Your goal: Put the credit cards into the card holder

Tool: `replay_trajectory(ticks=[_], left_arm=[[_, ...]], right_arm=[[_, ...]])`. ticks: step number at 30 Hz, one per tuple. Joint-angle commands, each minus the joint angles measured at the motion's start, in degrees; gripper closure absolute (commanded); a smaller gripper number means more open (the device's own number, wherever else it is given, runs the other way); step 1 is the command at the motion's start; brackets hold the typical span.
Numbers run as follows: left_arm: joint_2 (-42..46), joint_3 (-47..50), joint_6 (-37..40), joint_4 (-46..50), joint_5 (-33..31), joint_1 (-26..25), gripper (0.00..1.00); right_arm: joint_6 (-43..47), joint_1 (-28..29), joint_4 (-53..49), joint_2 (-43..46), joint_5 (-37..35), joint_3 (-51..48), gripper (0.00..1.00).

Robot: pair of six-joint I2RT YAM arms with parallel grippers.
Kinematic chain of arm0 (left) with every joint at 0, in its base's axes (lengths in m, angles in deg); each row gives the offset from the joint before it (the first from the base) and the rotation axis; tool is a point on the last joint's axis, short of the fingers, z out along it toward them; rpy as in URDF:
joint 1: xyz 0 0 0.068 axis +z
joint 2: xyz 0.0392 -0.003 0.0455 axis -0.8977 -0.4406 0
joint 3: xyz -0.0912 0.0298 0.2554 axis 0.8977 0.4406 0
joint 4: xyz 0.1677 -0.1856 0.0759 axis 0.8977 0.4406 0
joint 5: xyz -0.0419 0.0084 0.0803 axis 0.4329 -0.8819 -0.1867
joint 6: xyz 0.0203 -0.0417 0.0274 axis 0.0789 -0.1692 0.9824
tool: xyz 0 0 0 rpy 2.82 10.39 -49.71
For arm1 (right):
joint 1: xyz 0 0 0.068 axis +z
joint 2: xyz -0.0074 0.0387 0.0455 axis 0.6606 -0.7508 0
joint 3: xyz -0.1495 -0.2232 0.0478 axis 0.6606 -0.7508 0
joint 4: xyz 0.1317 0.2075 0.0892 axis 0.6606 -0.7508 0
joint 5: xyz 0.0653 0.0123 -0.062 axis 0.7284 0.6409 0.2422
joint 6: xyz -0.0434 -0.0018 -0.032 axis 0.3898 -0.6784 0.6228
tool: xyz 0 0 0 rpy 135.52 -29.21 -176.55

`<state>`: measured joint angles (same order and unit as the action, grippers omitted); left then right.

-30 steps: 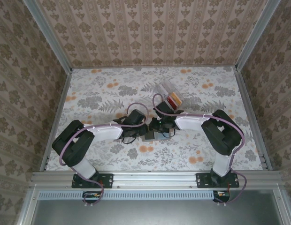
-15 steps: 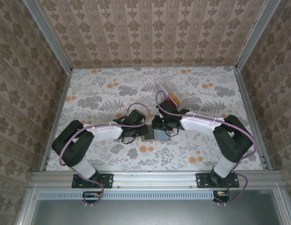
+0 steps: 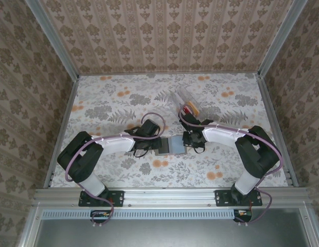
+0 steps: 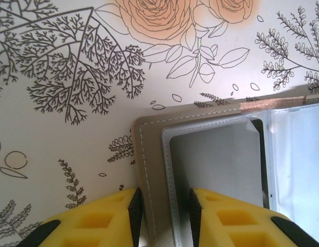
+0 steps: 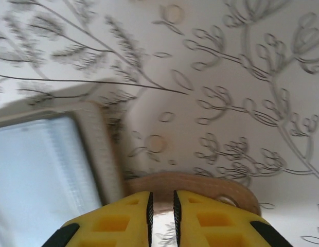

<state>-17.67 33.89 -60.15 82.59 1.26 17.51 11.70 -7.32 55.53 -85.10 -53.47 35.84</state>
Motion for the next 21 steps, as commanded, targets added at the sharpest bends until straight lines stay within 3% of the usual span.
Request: replay_trajectory(ticks=[1,7,13,21], left_arm=[[-1.5,-0.9,1.7,2.3,-0.8,0.5,0.67],[-1.9,-1.1,2.0,2.4,-0.6,0.5,0.67],[-1.9,-1.4,2.2,2.8,-0.8,0.5,0.67],[-2.1,-1.7,2.6,3.0,-0.7,0.5,0.67]], right_arm=[[-0.9,-1.0,-2.7,0.6,-2.2,-1.3,0.78],[-1.8,-2.0,-2.9,-1.8,-0.8,-1.9,0.78],[-2.1,-3.1,4.1,2.1,9.7,-4.5,0.81],[0.1,-4.6,3.5,5.4,9.8,-2.4,0.80]])
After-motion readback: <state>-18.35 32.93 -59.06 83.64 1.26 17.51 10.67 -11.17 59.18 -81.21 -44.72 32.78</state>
